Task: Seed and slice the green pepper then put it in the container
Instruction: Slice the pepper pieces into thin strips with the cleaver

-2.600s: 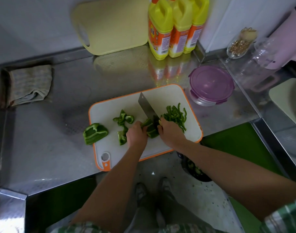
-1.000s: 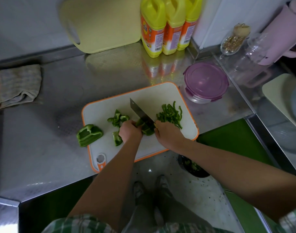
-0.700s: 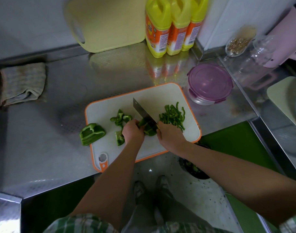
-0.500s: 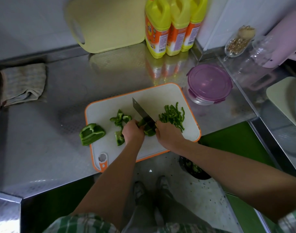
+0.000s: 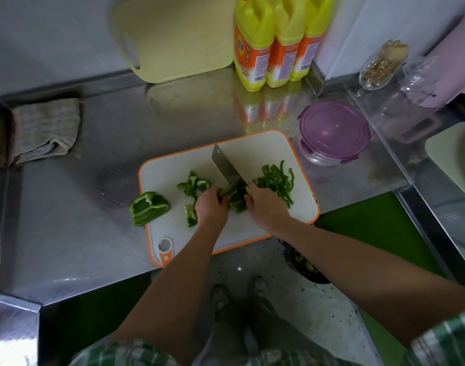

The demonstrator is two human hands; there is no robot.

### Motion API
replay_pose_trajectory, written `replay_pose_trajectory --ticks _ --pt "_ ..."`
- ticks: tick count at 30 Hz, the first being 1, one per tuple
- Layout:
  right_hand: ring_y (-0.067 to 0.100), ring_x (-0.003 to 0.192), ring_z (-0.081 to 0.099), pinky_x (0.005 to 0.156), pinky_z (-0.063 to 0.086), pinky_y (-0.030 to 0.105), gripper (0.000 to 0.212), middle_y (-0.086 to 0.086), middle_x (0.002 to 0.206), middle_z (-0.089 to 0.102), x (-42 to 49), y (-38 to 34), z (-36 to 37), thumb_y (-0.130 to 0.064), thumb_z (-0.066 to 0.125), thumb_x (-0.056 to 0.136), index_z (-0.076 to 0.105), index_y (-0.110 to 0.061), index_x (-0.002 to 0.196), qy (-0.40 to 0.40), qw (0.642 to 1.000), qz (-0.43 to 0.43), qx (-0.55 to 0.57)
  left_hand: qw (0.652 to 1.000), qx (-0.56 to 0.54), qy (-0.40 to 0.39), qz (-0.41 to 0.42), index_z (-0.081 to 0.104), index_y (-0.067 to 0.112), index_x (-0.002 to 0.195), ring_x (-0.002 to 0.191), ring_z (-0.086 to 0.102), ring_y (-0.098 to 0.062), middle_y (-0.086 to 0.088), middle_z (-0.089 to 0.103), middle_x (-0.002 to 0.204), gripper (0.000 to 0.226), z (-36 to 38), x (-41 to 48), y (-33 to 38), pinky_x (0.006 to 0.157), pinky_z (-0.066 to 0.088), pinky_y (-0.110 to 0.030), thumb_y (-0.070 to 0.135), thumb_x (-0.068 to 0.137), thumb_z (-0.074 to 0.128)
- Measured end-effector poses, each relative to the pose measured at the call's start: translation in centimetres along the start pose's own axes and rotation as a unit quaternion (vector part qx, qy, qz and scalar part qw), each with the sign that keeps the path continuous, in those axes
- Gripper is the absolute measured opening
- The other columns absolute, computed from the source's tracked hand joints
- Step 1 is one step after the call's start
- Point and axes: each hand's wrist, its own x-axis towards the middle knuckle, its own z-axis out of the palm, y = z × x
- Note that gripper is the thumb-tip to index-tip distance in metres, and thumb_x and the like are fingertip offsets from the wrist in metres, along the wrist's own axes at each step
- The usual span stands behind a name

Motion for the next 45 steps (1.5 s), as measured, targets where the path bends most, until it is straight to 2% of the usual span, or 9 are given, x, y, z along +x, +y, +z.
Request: replay_pose_trajectory --ticks 7,14,17,22,27,30,33,39,45 --pt "0.027 0.074 0.062 0.056 0.036 0.029 0.024 0.012 0.087 0.064 -1.3 1.1 0.1 -0.019 0.039 0.101 0.047 -0.009 0.121 -0.024 0.999 -0.019 -0.027 0.992 -0.022 0.021 -0.12 0.067 0.008 0.105 0.097 0.062 -0.032 -0.013 0.068 0.101 0.018 0.4 -0.3 1.5 0.074 0.045 -0.035 0.019 0.096 0.055" --pt "0.027 0.071 0.061 0.053 0.035 0.028 0.017 0.011 0.085 0.064 0.3 0.1 0.4 -0.018 0.039 0.101 0.05 -0.008 0.109 -0.002 1.0 0.004 -0.023 0.999 -0.015 -0.015 -0.028 0.066 0.01 0.096 0.085 0.063 -0.029 -0.011 0.069 0.089 0.015 -0.2 -0.1 0.7 0.069 0.049 -0.036 0.023 0.095 0.058" --pt "0.027 0.07 0.059 0.053 0.033 0.029 0.019 0.009 0.081 0.06 0.3 0.7 -0.2 -0.021 0.039 0.101 0.05 -0.007 0.106 0.013 1.0 0.015 -0.01 0.999 -0.025 0.005 -0.041 0.067 0.012 0.097 0.086 0.063 -0.027 -0.009 0.07 0.089 0.015 -0.7 -0.4 0.7 0.068 0.047 -0.032 0.024 0.093 0.062" --pt "0.03 0.073 0.06 0.058 0.037 0.031 0.018 0.009 0.077 0.057 -0.3 1.9 -1.8 -0.021 0.043 0.1 0.052 -0.005 0.097 0.056 0.997 0.03 0.037 0.995 -0.032 -0.058 -0.074 0.066 0.014 0.106 0.09 0.066 -0.027 -0.009 0.071 0.094 0.024 -0.7 -0.4 1.4 0.076 0.055 -0.036 0.032 0.092 0.062" --pt "0.027 0.072 0.06 0.057 0.041 0.033 0.018 0.012 0.082 0.062 -0.8 1.0 -1.9 -0.02 0.044 0.099 0.054 -0.005 0.1 0.047 0.998 -0.004 0.036 0.991 -0.052 -0.033 -0.123 0.071 0.013 0.082 0.075 0.065 -0.02 -0.003 0.071 0.078 0.031 -0.5 -1.0 2.6 0.052 0.039 -0.024 0.044 0.085 0.067" --pt "0.025 0.067 0.058 0.054 0.04 0.032 0.017 0.012 0.079 0.061 -1.5 1.2 -1.5 -0.019 0.043 0.099 0.053 -0.005 0.099 0.042 0.997 0.004 0.057 0.986 -0.066 -0.003 -0.151 0.065 0.018 0.063 0.073 0.065 -0.018 -0.002 0.069 0.068 0.033 -0.3 -1.2 3.0 0.063 0.05 -0.027 0.034 0.092 0.061" --pt "0.023 0.065 0.056 0.055 0.037 0.03 0.018 0.011 0.078 0.062 -2.1 1.4 -1.3 -0.019 0.042 0.099 0.053 -0.006 0.096 0.036 0.998 0.001 0.06 0.982 -0.08 0.017 -0.173 0.055 0.021 0.059 0.075 0.065 -0.019 -0.001 0.065 0.064 0.034 -0.2 -1.2 3.2 0.074 0.055 -0.032 0.024 0.092 0.061" --pt "0.021 0.065 0.053 0.06 0.041 0.032 0.014 0.007 0.073 0.054 -2.5 1.5 -1.4 -0.018 0.042 0.099 0.045 -0.013 0.086 0.017 0.998 -0.01 0.052 0.98 -0.086 0.012 -0.181 0.055 0.02 0.061 0.073 0.06 -0.019 -0.004 0.067 0.072 0.032 -0.1 -0.9 2.8 0.068 0.049 -0.029 0.027 0.09 0.067" --pt "0.022 0.068 0.053 0.06 0.035 0.028 0.017 0.003 0.073 0.049 -2.6 1.6 -1.3 -0.02 0.042 0.1 0.052 -0.006 0.1 0.0 1.0 -0.02 0.016 0.979 -0.084 0.003 -0.184 0.065 0.016 0.068 0.079 0.066 -0.02 -0.003 0.069 0.071 0.023 0.0 -0.6 2.6 0.067 0.049 -0.028 0.028 0.088 0.068"
